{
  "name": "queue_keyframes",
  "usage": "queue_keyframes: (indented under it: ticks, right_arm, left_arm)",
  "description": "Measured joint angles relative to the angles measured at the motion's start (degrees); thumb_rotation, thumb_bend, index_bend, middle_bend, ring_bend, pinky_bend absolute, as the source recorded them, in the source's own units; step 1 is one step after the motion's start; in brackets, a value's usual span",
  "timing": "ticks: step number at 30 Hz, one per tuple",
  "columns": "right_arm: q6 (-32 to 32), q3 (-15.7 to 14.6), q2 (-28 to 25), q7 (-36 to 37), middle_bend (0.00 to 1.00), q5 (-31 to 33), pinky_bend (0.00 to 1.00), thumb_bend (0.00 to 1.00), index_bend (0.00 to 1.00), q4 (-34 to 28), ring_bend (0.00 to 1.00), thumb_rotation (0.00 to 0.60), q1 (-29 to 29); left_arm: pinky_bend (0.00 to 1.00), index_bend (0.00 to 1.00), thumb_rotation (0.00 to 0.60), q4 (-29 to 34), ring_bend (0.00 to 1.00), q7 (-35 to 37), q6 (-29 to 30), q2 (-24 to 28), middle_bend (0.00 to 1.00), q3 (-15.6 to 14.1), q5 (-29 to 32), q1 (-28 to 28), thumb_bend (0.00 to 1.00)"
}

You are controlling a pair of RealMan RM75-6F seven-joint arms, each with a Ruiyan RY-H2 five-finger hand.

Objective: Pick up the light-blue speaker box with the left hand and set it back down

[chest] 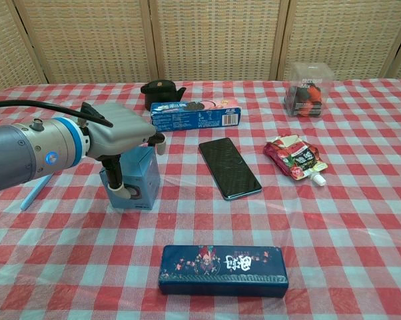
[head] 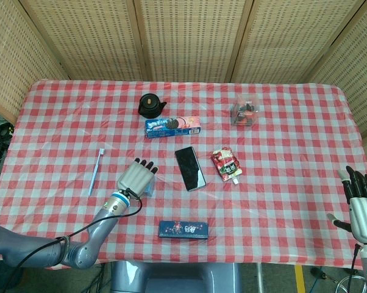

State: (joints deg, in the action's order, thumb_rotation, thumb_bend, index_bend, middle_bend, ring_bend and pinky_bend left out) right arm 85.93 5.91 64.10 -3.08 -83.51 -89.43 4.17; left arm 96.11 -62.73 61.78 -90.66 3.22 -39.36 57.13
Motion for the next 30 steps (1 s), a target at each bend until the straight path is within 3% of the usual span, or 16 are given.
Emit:
queue_keyframes:
  ticks: [2,9,15,18,21,30]
  right_arm:
    - [-0.1,0.0,0.0,0.1,0.0,0.1,0.0,0.0,0.0,0.1,0.0,0.6,0.0]
    - [0.0,0.0,0.1,0.0,0.0,0.1,0.0,0.0,0.0,0.2,0.0,0.6,0.0]
    - [0.3,0.0,-0.1,0.2,0.0,-0.1,0.0,0.0,0.0,0.0,0.0,0.6,-0.1]
    - [0.6,0.0,-0.1,0.3,0.0,-0.2,0.0,0.0,0.0,-0.1,0.0,0.6,-0.2]
    - [0.5,-0.1,-0.1,-0.1,0.0,-0.5,0.0,0.0,0.0,-0.2,0.0,0.6,-0.1]
    - [0.0,-0.2,0.4,-1.4,0.0,-0.4,0.0,0.0,0.0,-0.4,0.0,0.6,0.2]
  left_arm:
    - [0.39,0.4,0.6,-0.3,0.37,-0.7,0.6,-0.3,0.38,-0.2,0.2,0.2,0.0]
    - [0.39,0.47,0.6,-1.1,0.4,-0.8,2.6,-0.9,0.43,-0.6,-1.2,0.2,0.0]
    - [0.38,0.47,0.6,-1.1,0.41,6.9,2.2,0.4,0.43,0.1,-5.5,-1.4,0.0]
    - [0.37,0.48,0.6,-1.3,0.41,16.3,1.1,1.4,0.43,1.0,-9.1,-2.9,0.0]
    - [0.37,0.49,0.6,-2.7,0.41,30.6,0.0,2.1,0.43,1.9,-13.6,-5.1,0.0]
    - [0.36,0.5,0.6,-17.4,0.41,87.8,-1.6,0.7,0.43,2.9,-30.5,-10.4,0.0]
